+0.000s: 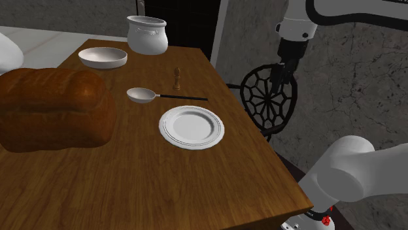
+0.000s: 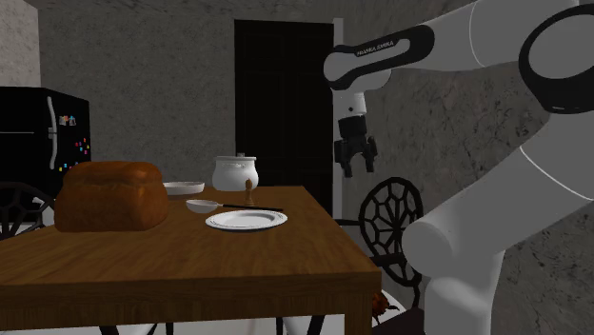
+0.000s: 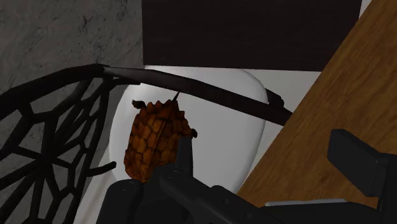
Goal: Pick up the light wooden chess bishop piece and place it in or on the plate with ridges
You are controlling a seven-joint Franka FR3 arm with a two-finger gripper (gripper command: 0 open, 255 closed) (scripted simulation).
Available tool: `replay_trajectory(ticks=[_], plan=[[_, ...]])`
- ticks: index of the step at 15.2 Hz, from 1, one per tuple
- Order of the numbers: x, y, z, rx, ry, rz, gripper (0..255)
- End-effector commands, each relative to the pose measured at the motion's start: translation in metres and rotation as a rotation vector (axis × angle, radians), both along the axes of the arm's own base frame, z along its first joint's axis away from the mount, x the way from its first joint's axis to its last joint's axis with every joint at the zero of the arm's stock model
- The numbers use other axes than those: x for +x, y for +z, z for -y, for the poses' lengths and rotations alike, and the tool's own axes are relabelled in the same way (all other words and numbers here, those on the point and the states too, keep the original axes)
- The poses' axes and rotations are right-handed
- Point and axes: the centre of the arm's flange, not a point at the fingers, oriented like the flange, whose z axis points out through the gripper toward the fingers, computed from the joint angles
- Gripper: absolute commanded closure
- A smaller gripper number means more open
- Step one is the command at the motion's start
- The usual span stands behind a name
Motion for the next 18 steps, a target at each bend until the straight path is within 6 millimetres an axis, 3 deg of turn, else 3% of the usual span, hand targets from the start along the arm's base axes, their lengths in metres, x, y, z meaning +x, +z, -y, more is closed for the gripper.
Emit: replay_trajectory(ticks=[1, 18], plan=[[0.0, 0.0, 0.0, 0.0, 0.0, 0.0, 0], [0.193, -0.012, -0.102, 0.056, 0.032, 0.012, 0]])
